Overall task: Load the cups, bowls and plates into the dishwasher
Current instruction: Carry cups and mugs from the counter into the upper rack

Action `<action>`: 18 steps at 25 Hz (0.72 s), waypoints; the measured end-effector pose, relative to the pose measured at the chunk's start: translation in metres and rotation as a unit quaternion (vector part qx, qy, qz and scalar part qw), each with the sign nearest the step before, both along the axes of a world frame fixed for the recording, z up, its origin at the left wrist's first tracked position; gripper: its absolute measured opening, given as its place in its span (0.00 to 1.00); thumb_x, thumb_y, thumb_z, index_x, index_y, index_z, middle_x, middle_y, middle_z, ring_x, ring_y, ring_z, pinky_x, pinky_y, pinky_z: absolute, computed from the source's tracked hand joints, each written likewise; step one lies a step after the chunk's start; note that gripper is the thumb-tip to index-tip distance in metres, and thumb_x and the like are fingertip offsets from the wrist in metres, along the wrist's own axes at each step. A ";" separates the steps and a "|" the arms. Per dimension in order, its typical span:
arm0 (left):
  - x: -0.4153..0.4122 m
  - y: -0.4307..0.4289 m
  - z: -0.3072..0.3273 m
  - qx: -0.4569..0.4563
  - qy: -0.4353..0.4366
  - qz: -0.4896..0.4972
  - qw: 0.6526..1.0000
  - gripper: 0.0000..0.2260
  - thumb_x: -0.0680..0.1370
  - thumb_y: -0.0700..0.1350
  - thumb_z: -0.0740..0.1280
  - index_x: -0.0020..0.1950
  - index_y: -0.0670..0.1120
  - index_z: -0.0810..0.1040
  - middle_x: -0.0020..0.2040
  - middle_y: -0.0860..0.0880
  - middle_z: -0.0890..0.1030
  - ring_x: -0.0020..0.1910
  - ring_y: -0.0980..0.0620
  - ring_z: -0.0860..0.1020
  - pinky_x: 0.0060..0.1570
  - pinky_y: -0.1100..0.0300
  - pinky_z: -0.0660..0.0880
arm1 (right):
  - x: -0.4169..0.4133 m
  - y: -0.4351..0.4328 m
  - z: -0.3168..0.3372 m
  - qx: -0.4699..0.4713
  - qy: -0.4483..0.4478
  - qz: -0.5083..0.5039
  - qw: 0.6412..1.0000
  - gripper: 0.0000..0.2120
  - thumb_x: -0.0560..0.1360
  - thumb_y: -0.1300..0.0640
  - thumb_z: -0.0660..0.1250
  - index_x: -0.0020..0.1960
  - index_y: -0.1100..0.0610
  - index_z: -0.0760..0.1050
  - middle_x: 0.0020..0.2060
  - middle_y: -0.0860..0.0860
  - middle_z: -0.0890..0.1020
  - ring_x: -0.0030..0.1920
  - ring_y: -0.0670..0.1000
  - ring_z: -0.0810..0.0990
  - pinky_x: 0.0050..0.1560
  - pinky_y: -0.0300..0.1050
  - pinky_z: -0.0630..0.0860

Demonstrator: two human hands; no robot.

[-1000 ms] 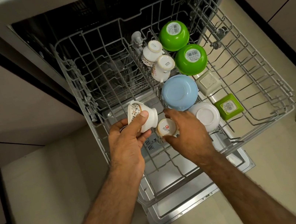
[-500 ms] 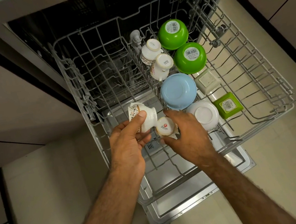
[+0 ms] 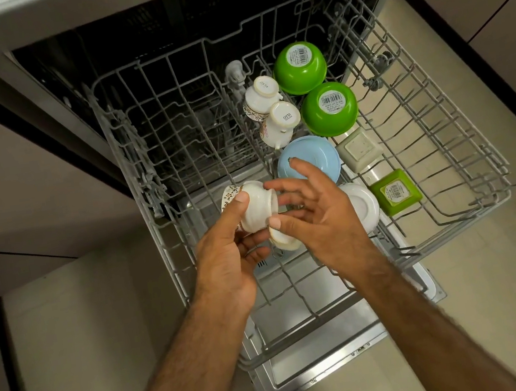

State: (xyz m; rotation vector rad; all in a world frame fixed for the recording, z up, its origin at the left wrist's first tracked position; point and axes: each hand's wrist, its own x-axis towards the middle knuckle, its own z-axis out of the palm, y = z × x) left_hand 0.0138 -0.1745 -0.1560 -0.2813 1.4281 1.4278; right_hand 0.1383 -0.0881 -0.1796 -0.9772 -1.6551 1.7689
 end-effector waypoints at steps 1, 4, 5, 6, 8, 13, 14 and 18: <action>0.000 0.002 0.001 0.003 -0.004 -0.001 1.000 0.18 0.73 0.56 0.75 0.56 0.45 0.84 0.45 0.42 0.84 0.39 0.49 0.82 0.38 0.54 0.77 | -0.002 0.005 0.002 0.010 -0.006 -0.002 1.000 0.38 0.71 0.69 0.76 0.75 0.57 0.63 0.61 0.53 0.82 0.58 0.55 0.82 0.58 0.54 0.80; -0.002 0.007 0.006 0.006 0.003 0.002 1.000 0.22 0.69 0.62 0.74 0.55 0.49 0.84 0.45 0.45 0.83 0.42 0.47 0.83 0.39 0.53 0.79 | -0.012 0.022 0.013 0.095 -0.054 0.000 0.994 0.36 0.70 0.68 0.76 0.74 0.55 0.65 0.59 0.48 0.83 0.58 0.51 0.82 0.56 0.48 0.80; -0.003 0.008 0.008 0.004 0.011 0.011 1.000 0.23 0.69 0.64 0.73 0.56 0.50 0.83 0.47 0.45 0.83 0.42 0.47 0.82 0.38 0.53 0.79 | -0.016 0.031 0.017 0.144 -0.082 0.010 0.986 0.36 0.70 0.67 0.75 0.74 0.54 0.66 0.59 0.46 0.83 0.59 0.49 0.81 0.57 0.46 0.80; -0.006 0.008 0.009 0.000 0.021 0.024 0.999 0.23 0.69 0.65 0.73 0.57 0.51 0.82 0.50 0.44 0.83 0.43 0.47 0.83 0.37 0.53 0.79 | -0.020 0.040 0.019 0.198 -0.116 0.031 0.973 0.35 0.70 0.65 0.74 0.74 0.54 0.67 0.59 0.44 0.83 0.59 0.47 0.80 0.59 0.46 0.79; -0.012 0.007 0.010 -0.012 0.043 0.053 0.998 0.23 0.72 0.65 0.71 0.59 0.51 0.80 0.53 0.44 0.83 0.42 0.48 0.83 0.36 0.53 0.80 | -0.029 0.056 0.021 0.290 -0.190 0.091 0.934 0.35 0.69 0.62 0.73 0.74 0.52 0.67 0.60 0.44 0.82 0.58 0.48 0.78 0.59 0.51 0.77; -0.024 0.002 0.014 -0.016 0.089 0.081 0.993 0.19 0.77 0.64 0.67 0.60 0.52 0.79 0.52 0.46 0.83 0.41 0.50 0.84 0.37 0.53 0.80 | -0.044 0.067 0.007 0.326 -0.300 0.205 0.873 0.39 0.68 0.61 0.70 0.76 0.44 0.61 0.62 0.47 0.79 0.59 0.52 0.76 0.58 0.50 0.77; -0.025 0.002 0.014 -0.014 0.091 0.082 0.992 0.19 0.78 0.64 0.67 0.60 0.52 0.79 0.52 0.46 0.83 0.41 0.49 0.84 0.37 0.53 0.80 | -0.044 0.065 0.004 0.321 -0.306 0.212 0.871 0.40 0.68 0.61 0.70 0.76 0.43 0.61 0.63 0.48 0.79 0.59 0.52 0.76 0.58 0.50 0.77; -0.031 0.003 0.015 -0.013 0.094 0.084 0.992 0.18 0.78 0.63 0.66 0.60 0.52 0.78 0.57 0.43 0.83 0.43 0.47 0.84 0.36 0.53 0.80 | -0.044 0.061 -0.007 0.335 -0.330 0.241 0.849 0.41 0.69 0.68 0.68 0.78 0.44 0.62 0.65 0.50 0.79 0.60 0.54 0.78 0.55 0.46 0.76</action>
